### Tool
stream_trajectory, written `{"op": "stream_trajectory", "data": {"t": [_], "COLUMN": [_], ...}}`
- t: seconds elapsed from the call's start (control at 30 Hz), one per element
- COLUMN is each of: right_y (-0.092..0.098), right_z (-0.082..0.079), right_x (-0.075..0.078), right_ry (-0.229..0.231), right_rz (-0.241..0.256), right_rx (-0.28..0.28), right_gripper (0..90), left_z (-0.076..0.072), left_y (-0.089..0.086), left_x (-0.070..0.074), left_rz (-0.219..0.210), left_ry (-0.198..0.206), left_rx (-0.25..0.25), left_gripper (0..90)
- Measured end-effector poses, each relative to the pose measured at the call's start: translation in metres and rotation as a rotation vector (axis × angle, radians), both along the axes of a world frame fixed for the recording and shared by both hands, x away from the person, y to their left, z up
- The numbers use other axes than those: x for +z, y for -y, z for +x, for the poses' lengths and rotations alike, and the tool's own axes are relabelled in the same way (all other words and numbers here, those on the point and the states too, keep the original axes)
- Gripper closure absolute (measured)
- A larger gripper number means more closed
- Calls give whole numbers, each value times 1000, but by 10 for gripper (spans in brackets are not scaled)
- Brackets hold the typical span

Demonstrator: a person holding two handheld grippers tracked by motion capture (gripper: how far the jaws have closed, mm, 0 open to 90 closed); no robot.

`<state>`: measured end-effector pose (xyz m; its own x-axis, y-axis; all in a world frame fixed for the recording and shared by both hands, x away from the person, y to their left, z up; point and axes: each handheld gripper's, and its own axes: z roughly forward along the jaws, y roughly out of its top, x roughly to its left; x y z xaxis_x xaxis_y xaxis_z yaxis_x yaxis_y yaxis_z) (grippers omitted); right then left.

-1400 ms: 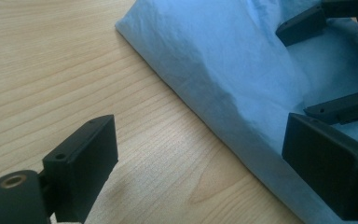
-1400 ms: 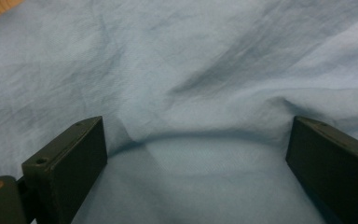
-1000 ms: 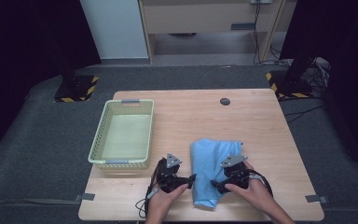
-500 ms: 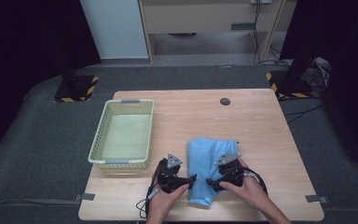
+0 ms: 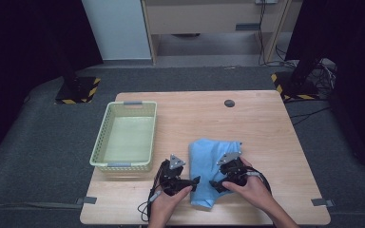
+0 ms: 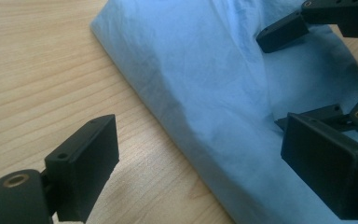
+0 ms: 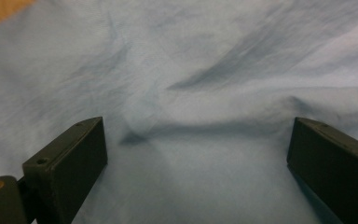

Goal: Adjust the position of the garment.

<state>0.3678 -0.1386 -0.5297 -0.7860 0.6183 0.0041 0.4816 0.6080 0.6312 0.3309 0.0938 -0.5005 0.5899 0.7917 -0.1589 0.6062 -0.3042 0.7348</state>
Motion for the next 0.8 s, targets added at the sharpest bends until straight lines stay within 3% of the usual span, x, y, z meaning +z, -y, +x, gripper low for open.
{"op": "stream_trajectory", "data": {"t": [0.13,0.23,0.3,0.5,0.8], "right_y": [3,12,16,30,46], "right_z": [-2,-9,-11,-12,-10], "right_x": [9,32,39,54,56], "right_ry": [-5,-4,-10,-1,-26], "right_rz": [11,-7,-10,-4,-18], "right_rx": [8,29,29,15,16], "right_gripper": [43,52,54,59,88], "left_z": [2,8,15,39,72], "left_y": [5,14,20,28,40], "left_x": [11,25,28,40,44], "left_rz": [27,45,84,73,125], "left_ry": [-19,-22,-37,-74,-93], "left_rx": [-25,-45,-60,-72,-89], "left_gripper": [102,95,80,78,86]}}
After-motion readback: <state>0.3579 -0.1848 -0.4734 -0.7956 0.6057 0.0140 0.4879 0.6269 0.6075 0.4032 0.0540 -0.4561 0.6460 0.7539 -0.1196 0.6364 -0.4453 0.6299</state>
